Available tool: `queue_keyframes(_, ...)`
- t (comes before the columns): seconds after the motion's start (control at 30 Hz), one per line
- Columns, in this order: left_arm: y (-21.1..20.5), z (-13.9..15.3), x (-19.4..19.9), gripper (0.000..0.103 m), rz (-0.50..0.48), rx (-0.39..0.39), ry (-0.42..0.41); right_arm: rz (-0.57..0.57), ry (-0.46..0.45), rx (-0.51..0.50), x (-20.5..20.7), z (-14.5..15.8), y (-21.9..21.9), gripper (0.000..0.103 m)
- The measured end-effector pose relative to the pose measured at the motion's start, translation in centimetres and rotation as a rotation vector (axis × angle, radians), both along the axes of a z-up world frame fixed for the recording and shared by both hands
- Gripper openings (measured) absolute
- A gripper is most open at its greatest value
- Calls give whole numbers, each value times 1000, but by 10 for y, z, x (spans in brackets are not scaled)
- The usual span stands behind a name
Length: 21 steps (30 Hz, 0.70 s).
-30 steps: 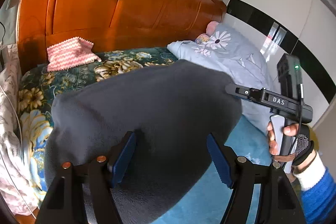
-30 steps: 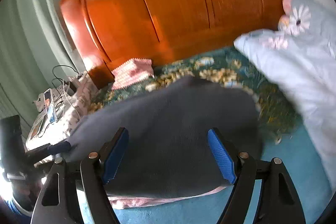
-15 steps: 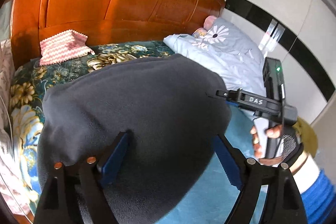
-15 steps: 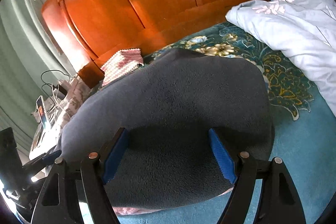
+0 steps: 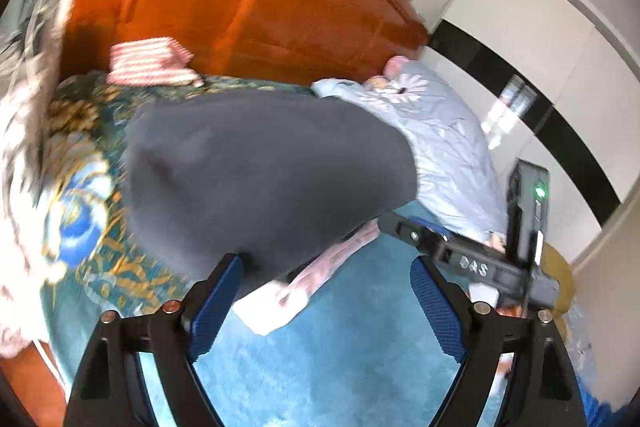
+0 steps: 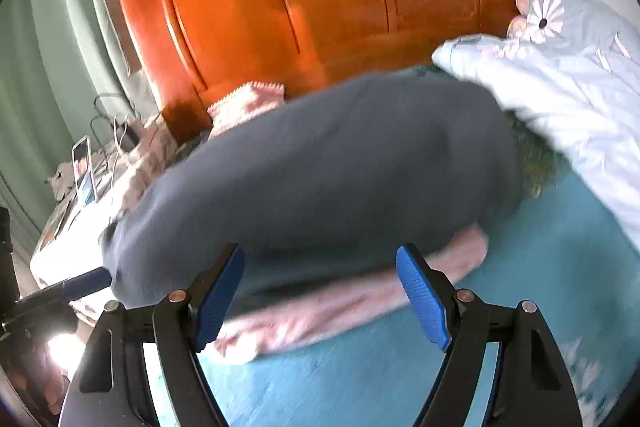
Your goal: Fold clothes
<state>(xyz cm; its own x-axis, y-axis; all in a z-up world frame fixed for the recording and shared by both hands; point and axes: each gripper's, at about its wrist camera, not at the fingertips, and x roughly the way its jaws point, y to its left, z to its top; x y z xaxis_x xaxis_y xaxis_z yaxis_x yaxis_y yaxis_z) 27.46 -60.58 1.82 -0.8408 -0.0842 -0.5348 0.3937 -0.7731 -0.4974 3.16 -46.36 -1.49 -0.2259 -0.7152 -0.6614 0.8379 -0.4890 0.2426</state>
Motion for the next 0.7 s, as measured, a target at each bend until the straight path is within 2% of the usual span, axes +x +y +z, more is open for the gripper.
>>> queue_keyframes(0.13,8,-21,18,103,108,-64,-13,-45,37,47,28,-25,4,80)
queue_keyframes(0.2,9,-33,22,103,139,-86,-28,-80,66,72,39,-35,5,89)
queue_keyframes(0.33,9,-54,30,103,205,-122,-51,-128,69,72,54,-54,5,94)
queue_keyframes(0.47,12,-64,32,103,262,-181,-31,-190,92,57,62,-65,5,103)
queue_keyframes(0.6,13,-67,31,103,315,-232,-17,-239,102,42,64,-71,6,103)
queue_keyframes(0.7,11,-70,29,103,345,-241,-20,-267,122,30,65,-72,8,103)
